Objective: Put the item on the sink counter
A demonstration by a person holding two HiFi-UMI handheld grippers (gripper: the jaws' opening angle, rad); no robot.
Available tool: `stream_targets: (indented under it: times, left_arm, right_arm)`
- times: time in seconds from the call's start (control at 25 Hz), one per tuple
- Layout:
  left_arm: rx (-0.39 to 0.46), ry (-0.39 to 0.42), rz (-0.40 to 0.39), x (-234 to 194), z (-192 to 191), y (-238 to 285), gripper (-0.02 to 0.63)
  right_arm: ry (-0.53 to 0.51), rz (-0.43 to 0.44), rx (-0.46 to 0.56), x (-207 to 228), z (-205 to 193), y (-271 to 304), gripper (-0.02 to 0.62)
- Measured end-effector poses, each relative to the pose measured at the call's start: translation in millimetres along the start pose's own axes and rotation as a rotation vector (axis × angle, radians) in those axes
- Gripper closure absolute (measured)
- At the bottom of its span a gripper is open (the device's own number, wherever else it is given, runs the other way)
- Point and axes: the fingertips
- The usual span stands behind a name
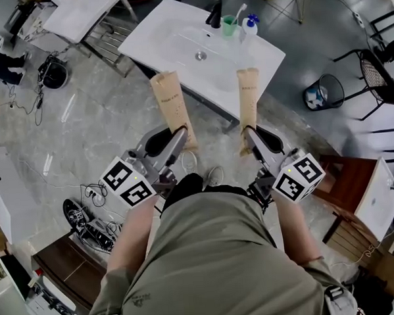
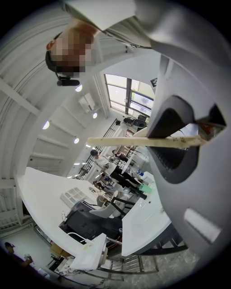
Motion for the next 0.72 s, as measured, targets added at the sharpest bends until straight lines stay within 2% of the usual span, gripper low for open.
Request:
stream_targets:
  times: [0.52,0.72]
  left_arm:
    - [0.007,-0.01,-0.017,-19.5,5.9,1.5,0.558]
    - [-0.003,-0.019,-0.032,-57.7,13.1,6.1,0.558]
  right_arm:
    - [0.008,-0.013,0.011,-2.4,5.9,14.5,0.555]
    - [0.007,-0.033,0.004,0.0,9.9,51.1,0.555]
Point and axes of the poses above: the fingertips, and each gripper's own axes: y forward along the fingers, x to its right, z out of its top, and after that the axes turned 12 degrees about y, right-handed
